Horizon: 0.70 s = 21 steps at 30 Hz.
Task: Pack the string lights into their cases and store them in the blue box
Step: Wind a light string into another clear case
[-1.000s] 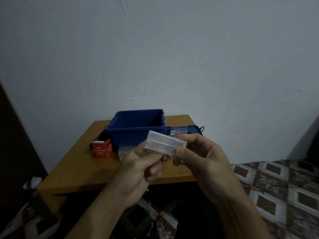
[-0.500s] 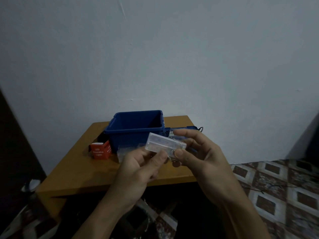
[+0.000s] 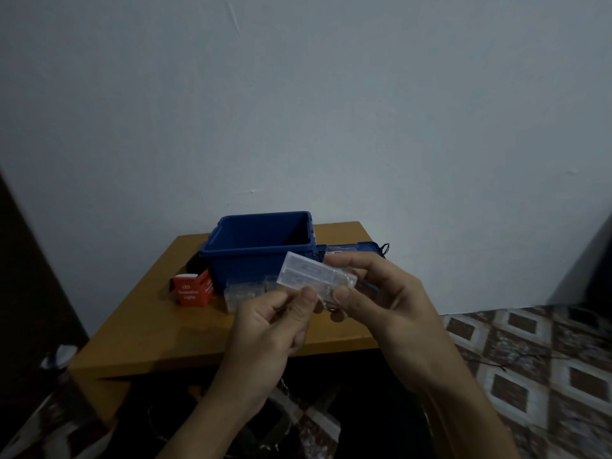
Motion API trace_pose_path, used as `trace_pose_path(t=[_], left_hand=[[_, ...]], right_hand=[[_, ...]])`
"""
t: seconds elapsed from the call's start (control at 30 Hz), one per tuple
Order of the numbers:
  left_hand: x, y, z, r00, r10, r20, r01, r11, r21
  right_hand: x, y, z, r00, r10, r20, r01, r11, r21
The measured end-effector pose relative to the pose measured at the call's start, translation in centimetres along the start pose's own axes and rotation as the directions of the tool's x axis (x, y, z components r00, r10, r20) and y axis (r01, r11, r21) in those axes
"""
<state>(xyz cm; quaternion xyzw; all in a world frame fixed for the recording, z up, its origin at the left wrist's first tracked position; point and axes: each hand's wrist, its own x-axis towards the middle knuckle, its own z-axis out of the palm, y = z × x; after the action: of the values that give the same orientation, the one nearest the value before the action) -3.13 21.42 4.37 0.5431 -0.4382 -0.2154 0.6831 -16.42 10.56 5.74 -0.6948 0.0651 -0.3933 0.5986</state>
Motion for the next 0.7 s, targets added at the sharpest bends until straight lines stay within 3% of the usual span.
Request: trace_pose_path(t=[0.17,0.43,0.7], left_hand=[[-0.1,0.2,0.1,1.000,-0.014,0.012,0.014,1.000,0.000],[-0.2,0.6,0.3,0.999,0.037,-0.025,-0.034,0.989,0.141],[-0.4,2.3,-0.3,0.992,-0.071,0.101,0.036,0.949,0.312]], right_hand=[[0.0,0.0,0.0,1.000,0.008,-0.009,-0.008,1.000,-0.008],[0.0,0.0,0.1,1.000,0.014,-0.019,-0.014,1.000,0.016],[0.3,0.8,0.0,0.995,0.026,-0.101,-0.030,0.999,-0.039]])
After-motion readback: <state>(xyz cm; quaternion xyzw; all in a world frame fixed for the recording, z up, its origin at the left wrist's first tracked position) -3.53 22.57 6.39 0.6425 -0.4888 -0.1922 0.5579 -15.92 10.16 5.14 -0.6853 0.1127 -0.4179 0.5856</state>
